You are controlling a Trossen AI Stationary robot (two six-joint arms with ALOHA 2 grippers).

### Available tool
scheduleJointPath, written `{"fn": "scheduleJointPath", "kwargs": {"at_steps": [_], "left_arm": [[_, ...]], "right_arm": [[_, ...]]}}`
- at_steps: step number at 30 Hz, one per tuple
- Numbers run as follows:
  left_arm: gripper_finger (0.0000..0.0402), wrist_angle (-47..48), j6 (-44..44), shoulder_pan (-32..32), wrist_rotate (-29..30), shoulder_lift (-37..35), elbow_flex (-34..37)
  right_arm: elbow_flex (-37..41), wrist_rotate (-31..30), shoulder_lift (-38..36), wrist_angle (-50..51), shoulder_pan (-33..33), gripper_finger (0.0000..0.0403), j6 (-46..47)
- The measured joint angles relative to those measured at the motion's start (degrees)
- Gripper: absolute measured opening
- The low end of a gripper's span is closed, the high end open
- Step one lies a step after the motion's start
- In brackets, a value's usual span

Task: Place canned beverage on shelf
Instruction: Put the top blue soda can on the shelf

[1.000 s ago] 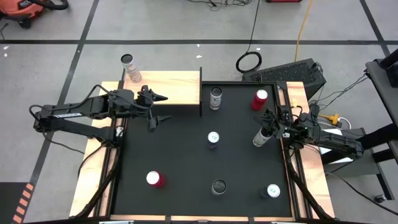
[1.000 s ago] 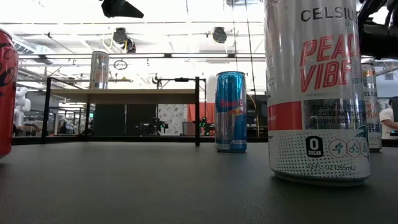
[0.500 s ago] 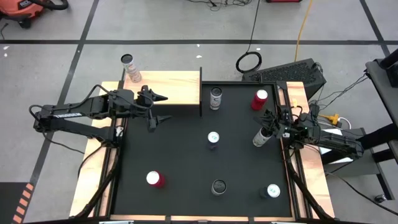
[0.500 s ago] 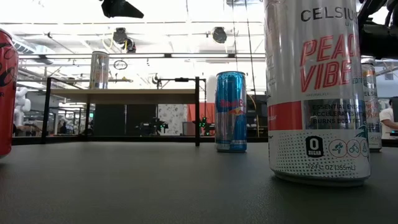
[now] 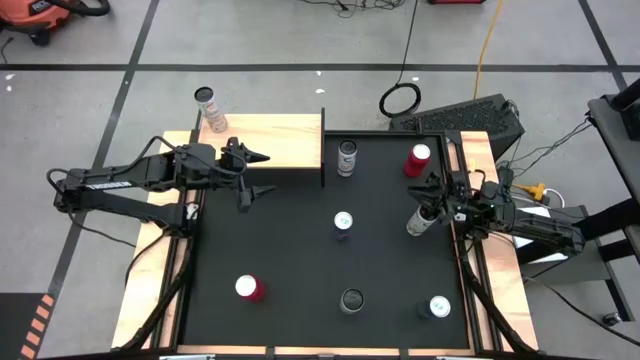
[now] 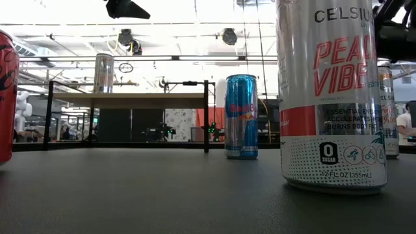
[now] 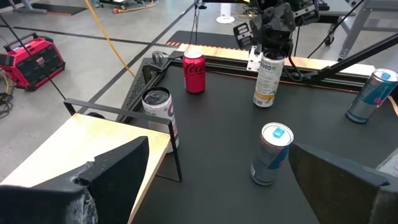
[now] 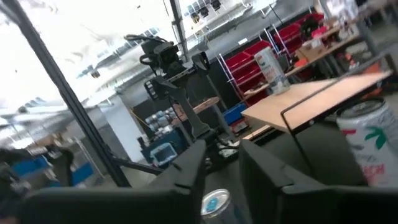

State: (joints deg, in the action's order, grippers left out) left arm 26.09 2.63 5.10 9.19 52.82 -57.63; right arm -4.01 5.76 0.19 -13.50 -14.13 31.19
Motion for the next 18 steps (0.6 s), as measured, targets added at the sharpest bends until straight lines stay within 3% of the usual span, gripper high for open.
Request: {"fn": "scheduleJointPath", "kwargs": {"at_steps": [3,10,18], "left_arm": [[0.0391,0.0,0.0,0.0,0.0,0.0,0.0],[0.0391,-0.1,0.0,0.0,0.0,0.0,0.0],[0.0391,-0.1,0.0,0.0,0.0,0.0,0.0]], "right_arm": [[0.0,0.0,0.0,0.0,0.0,0.0136,-4.8],[0.0,0.0,0.0,-0.1,0.0,0.022,-6.0],[-0.7,0.1,0.0,-9.6,0.0,0.0249,-6.2]]}}
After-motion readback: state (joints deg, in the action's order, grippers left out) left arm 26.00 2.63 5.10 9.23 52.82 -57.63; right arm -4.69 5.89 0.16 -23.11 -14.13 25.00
